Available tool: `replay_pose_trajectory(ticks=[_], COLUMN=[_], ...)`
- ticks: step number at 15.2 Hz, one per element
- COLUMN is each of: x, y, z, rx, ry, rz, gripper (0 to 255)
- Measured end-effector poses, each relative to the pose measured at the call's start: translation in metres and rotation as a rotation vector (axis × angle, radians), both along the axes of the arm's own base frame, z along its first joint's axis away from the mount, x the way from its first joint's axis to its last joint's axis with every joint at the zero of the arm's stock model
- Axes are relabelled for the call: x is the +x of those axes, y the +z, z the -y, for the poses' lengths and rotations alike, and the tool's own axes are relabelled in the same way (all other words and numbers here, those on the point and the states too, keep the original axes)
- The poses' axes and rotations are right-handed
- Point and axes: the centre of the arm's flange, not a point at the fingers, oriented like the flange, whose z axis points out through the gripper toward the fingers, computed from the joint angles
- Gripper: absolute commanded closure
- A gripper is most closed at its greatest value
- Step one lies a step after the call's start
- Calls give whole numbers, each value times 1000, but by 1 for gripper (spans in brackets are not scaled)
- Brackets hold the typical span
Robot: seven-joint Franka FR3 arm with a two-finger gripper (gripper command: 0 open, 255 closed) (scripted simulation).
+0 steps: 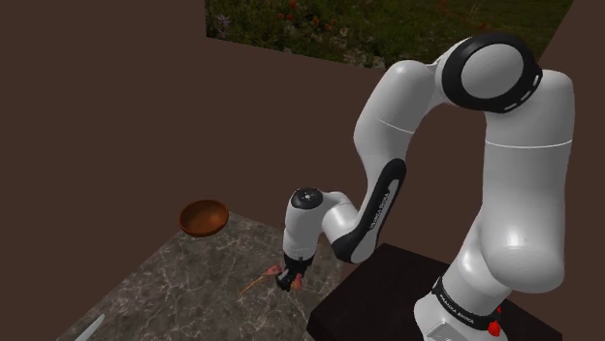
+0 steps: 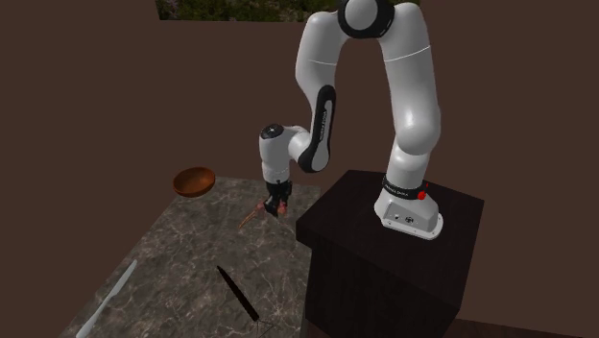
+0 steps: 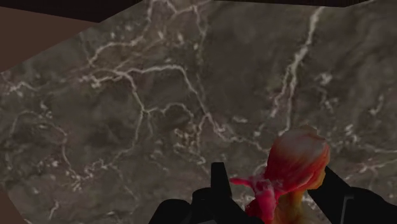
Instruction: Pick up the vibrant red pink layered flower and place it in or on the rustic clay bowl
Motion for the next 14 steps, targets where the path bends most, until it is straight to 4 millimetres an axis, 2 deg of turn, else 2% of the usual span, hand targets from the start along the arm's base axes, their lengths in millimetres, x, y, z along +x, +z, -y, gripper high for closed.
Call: replay_pose_trajectory(ticks=[14], x=[0], y=[75], z=[-1], rx=[-1], ry=[1], rz=[0], gripper=[255])
